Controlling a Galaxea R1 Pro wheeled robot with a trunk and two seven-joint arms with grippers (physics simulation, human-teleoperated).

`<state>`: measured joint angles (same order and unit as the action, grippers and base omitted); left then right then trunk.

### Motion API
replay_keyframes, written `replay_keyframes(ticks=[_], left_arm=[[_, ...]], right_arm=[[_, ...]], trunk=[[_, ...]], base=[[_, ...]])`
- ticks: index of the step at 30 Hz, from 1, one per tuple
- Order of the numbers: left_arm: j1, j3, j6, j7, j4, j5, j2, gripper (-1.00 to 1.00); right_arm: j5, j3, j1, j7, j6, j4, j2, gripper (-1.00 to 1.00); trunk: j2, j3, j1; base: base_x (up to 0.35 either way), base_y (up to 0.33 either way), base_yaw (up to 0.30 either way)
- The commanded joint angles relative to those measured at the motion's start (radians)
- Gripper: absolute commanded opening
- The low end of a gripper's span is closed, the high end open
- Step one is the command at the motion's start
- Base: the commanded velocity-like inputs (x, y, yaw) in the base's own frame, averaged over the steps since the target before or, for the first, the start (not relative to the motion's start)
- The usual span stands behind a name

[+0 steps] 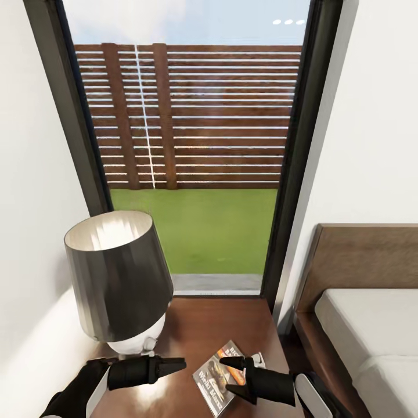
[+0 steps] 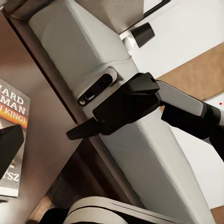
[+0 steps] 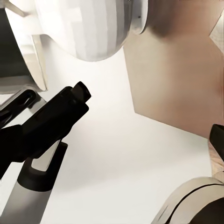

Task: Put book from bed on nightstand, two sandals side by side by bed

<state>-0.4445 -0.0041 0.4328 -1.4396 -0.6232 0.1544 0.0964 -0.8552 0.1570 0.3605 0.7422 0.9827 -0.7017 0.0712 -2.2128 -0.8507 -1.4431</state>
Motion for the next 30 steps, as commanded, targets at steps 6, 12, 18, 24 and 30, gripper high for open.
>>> replay_keyframes(ticks=[6,12,18,24,30], left_arm=[[0.000,0.000,0.011,-0.001,0.002,0.002,0.000,1.00],[0.000,0.000,0.011,-0.001,0.002,0.002,0.000,1.00],[0.000,0.000,0.011,-0.001,0.002,0.002,-0.001,1.00],[0.000,0.000,0.011,-0.001,0.002,0.002,-0.001,1.00],[0.000,0.000,0.011,-0.001,0.002,0.002,-0.001,1.00]], right_arm=[[0.002,0.004,0.001,0.005,0.001,0.000,0.001,1.00],[0.002,0.004,0.001,0.005,-0.001,-0.001,0.001,1.00],[0.003,0.004,0.001,0.005,-0.002,-0.002,0.001,1.00],[0.002,0.003,0.001,0.005,-0.002,-0.003,0.001,1.00],[0.003,0.003,0.001,0.005,-0.002,-0.002,0.001,1.00]], trunk=[[0.042,0.018,0.023],[0.084,0.037,0.046],[0.126,0.056,0.069],[0.168,0.074,0.092],[0.210,0.093,0.115]], base=[[0.000,0.000,0.000],[0.000,0.000,0.000],[0.000,0.000,0.000],[0.000,0.000,0.000],[0.000,0.000,0.000]])
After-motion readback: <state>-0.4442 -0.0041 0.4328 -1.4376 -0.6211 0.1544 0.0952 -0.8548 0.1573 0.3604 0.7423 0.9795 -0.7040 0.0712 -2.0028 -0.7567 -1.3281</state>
